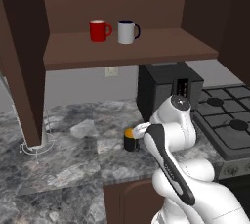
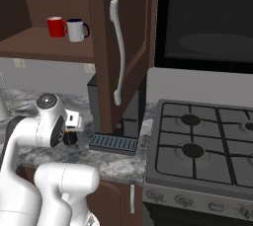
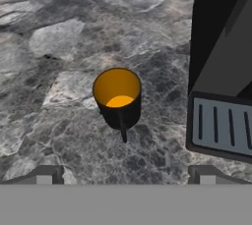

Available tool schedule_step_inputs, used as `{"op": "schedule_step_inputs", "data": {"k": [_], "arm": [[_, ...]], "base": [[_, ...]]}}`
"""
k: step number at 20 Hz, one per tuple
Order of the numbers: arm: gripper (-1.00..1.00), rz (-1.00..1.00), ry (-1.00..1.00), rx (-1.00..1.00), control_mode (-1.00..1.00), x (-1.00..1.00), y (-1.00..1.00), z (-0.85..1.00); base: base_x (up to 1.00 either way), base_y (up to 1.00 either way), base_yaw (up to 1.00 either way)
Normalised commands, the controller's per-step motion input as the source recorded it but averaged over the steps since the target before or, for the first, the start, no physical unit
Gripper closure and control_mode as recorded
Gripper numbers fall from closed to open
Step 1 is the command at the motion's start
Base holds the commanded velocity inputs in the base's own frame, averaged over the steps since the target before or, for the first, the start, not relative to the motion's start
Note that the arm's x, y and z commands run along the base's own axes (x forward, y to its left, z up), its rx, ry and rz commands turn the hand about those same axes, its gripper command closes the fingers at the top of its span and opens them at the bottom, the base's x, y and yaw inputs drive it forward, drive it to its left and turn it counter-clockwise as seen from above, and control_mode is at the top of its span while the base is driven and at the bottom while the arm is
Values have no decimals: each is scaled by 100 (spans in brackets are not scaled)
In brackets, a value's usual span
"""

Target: Pick the mug on the counter and place it in the cabinet with the handle facing the right, like the mugs already inside.

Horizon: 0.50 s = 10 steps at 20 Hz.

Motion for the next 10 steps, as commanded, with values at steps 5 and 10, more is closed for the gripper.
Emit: {"op": "schedule_step_inputs", "data": {"k": [5,10], "arm": [[-100,1,0,2,-100,6,8,-18],[-100,0,0,2,-100,6,5,-21]], "base": [[0,0,0],[0,0,0]]}}
